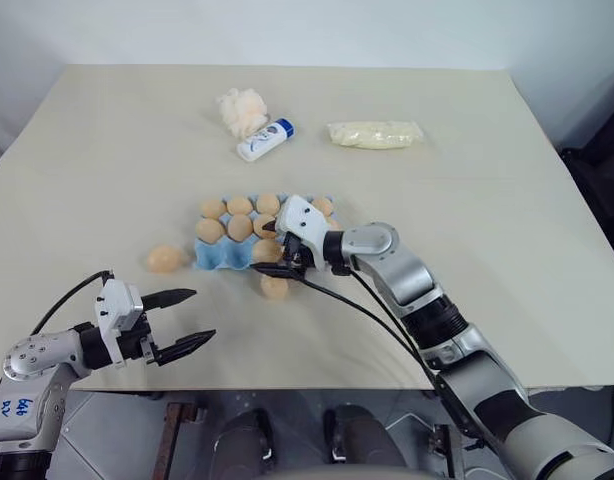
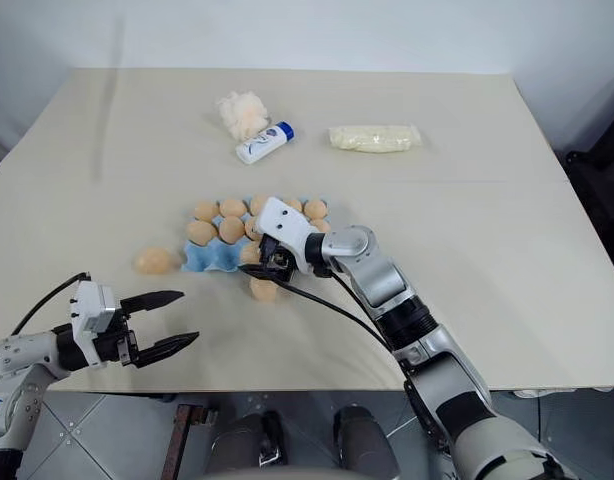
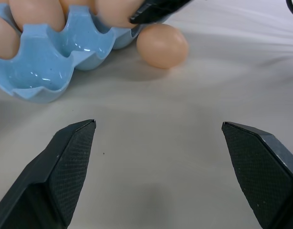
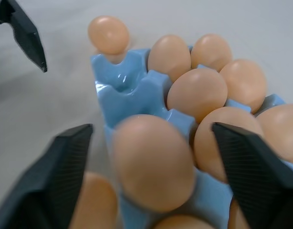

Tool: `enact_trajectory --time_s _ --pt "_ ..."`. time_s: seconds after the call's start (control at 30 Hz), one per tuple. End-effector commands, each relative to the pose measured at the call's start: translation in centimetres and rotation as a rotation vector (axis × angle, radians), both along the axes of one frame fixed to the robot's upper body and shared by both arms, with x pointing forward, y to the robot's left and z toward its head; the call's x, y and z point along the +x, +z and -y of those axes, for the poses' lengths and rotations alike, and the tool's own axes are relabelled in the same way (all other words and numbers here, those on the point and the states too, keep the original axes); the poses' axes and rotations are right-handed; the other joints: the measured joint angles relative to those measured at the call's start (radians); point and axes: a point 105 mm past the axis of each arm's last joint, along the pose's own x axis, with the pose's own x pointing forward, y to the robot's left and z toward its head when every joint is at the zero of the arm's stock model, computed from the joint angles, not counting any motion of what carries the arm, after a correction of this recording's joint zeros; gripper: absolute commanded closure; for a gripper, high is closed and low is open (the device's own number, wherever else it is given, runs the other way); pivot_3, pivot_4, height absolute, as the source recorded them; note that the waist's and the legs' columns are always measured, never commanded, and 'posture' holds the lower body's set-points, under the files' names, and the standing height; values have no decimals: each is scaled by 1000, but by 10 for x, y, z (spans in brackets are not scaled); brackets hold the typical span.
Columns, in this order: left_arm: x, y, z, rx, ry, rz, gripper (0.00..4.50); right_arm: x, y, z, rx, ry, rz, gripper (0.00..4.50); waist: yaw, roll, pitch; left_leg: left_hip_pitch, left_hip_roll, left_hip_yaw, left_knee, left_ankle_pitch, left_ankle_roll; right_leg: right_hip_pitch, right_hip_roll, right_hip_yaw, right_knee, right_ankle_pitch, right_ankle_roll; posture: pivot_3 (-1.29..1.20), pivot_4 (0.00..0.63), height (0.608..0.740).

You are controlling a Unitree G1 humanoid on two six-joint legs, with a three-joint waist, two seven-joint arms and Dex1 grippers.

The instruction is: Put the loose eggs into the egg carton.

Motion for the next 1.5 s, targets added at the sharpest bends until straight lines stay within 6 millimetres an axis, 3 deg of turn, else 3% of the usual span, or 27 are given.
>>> enact_trajectory --time_s 0.03,0.2,0.33,0.47,0.67,0.8,1.03,1.13,1.3,1.4,1.5 --pt "1 12 2 6 -1 51 0 -14 32 25 96 35 73 49 2 0 0 -1 0 0 0 0 0 -1 0 0 1 0 0 0 150 740" --pt "5 19 10 -7 14 71 0 -46 39 88 220 71 105 49 5 -1 0 -2 0 0 -1 0 0 0 0 0 -2 0 0 0 150 740" --pt "22 24 11 -71 165 68 0 -53 18 132 220 -36 15 49 1 -1 0 -1 0 0 -1 0 0 1 1 0 -3 0 0 0 150 740" --pt "20 24 34 -73 112 83 0 -69 0 156 172 -43 24 49 0 -2 0 0 0 0 0 1 1 2 2 1 -3 0 0 0 150 740" --pt "14 22 74 -131 45 47 0 -75 0 158 177 -49 24 49 2 -2 1 3 0 0 2 2 2 6 2 2 -3 0 0 0 150 740" --pt "21 11 101 -142 110 51 0 -74 1 157 172 -56 39 49 7 -2 1 8 -2 -2 3 3 3 13 1 2 -5 0 0 0 150 740" --pt "46 -14 115 -62 269 53 0 -78 3 155 178 -52 33 49 26 -3 2 16 -3 -2 -2 2 5 24 -1 1 -16 4 2 0 150 740" --pt "61 -15 122 -74 324 71 0 -82 3 155 180 -54 26 49 33 -3 2 15 -3 -2 -2 1 6 24 -1 1 -17 4 2 0 150 740" --pt "63 -13 136 -105 271 73 0 -85 2 154 180 -62 15 49 40 -3 2 15 -3 -2 -2 1 5 24 0 1 -17 4 2 0 150 740" --pt "62 -14 139 -101 248 71 565 -86 2 153 185 -67 11 0 39 -3 2 15 -3 -2 -2 1 5 24 0 1 -17 4 2 0 150 740" --pt "55 -18 136 -98 233 55 1480 -87 2 151 189 -67 6 0 38 -3 2 15 -3 -2 -2 1 5 24 0 1 -17 4 2 0 150 740"
